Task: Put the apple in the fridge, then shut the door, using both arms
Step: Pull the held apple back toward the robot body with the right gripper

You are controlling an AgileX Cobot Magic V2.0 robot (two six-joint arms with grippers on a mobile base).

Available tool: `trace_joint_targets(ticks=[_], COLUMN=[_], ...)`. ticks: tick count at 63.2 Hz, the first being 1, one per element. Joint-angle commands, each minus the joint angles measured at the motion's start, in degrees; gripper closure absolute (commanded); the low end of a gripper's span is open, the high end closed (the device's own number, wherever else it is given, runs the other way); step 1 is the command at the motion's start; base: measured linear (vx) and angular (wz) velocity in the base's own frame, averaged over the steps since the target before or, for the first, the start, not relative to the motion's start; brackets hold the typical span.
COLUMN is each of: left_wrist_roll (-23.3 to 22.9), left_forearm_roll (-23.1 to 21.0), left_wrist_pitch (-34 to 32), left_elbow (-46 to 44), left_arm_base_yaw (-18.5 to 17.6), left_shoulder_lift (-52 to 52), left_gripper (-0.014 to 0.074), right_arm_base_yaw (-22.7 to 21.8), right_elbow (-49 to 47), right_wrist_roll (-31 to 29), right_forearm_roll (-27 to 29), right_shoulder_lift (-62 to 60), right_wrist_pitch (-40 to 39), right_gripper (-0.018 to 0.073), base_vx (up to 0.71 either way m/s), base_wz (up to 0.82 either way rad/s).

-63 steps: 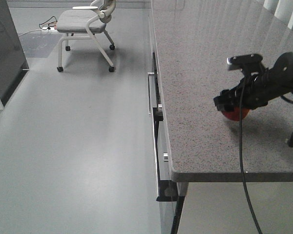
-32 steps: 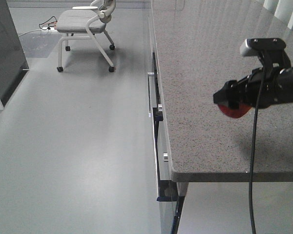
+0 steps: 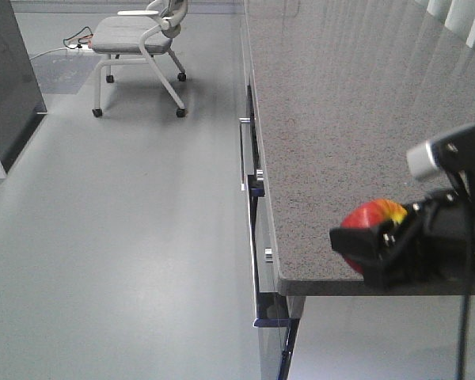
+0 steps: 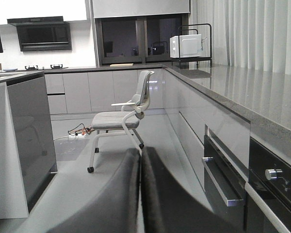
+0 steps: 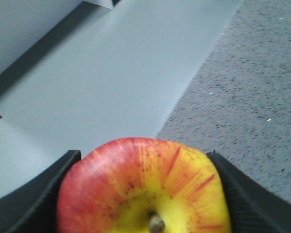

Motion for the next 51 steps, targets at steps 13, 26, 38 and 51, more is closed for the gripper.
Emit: trace_joint_targets(ticks=[13,26,38,51], left_wrist_roll=[-0.5,-0.5,-0.5,-0.5], left_forearm_roll=[0.0,0.0,0.0,0.0], left_wrist_pitch=[-4.4,-4.4,-4.4,-4.4], left_elbow=[1.2,1.2,1.2,1.2], left_arm_base_yaw=[0.1,0.1,0.1,0.1], left_shoulder_lift=[-0.9,-0.9,-0.9,-0.9], left_gripper=[0.0603,0.0603,0.0603,0.0603], right_arm_base_yaw=[0.7,0.7,0.7,0.7], right_elbow=[5.9,7.5,7.6,7.6], right_wrist_roll=[2.3,3.7,3.8,4.8], right_forearm_roll=[1.7,1.1,1.2,1.4], right_shoulder_lift=[-16.6,-27.1,-32.8,-34.0], right_wrist_pitch=[3.8,9.2,13.0,16.2], right_gripper=[0.0190,0.0190,0.0190,0.0190], base_vx=[0.00,0.00,0.00,0.00], base_wz=[0.00,0.00,0.00,0.00])
